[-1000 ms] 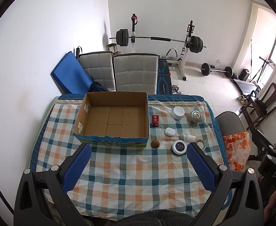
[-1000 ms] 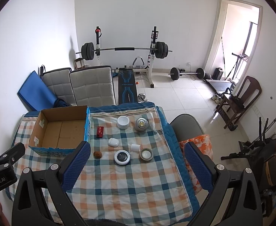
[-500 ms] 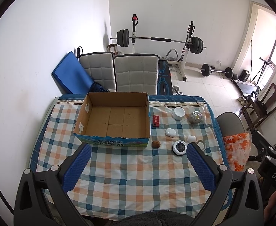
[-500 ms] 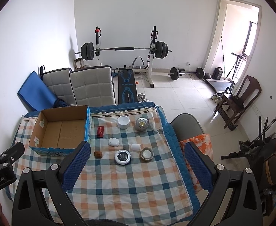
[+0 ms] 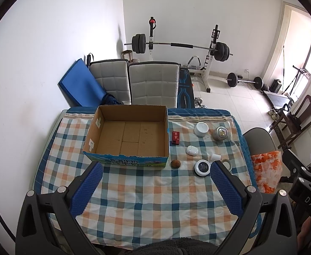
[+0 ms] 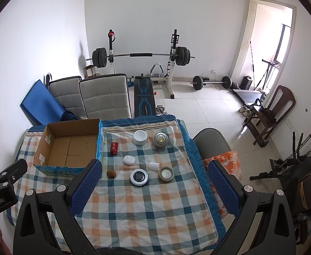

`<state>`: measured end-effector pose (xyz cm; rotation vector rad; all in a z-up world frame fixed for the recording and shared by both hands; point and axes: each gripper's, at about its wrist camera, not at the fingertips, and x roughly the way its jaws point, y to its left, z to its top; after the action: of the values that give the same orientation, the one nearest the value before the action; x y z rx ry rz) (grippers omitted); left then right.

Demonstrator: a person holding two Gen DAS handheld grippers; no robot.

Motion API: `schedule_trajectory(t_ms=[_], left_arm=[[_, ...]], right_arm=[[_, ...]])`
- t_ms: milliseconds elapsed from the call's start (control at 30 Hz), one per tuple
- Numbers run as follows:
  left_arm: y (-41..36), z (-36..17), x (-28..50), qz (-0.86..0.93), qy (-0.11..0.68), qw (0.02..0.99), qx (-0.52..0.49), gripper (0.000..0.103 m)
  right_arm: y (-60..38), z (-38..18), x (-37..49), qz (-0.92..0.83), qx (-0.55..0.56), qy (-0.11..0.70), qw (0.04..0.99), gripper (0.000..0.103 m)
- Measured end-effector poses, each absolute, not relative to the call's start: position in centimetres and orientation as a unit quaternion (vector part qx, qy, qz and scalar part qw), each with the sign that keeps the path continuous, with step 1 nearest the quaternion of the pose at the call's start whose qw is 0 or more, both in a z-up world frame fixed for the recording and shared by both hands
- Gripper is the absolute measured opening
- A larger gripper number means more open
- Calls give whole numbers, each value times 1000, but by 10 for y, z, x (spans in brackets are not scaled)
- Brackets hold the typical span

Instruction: Organize rigid objects

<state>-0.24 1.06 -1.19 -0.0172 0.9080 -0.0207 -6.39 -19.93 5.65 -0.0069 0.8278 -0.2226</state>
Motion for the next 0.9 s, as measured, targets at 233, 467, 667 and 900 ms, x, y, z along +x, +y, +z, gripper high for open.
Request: schedule_trajectory(t_ms=[233,467,667,900], left_arm=[[11,-14,-4,-10,439,898,-9,103],[4,-24,17,-11,460,888,-7,103],[-27,-53,90,-20,500,866,0,103],[-82,-133,208,-26,576,816,31,103]], right_arm=[[-199,55,-61,-107,-1,406,908,102],[-219,34,-33,-105,16,439,892,102],[-256,-14,28,-109,28,491,864,102],[-300,-98,135,-98,52,559,822,102]])
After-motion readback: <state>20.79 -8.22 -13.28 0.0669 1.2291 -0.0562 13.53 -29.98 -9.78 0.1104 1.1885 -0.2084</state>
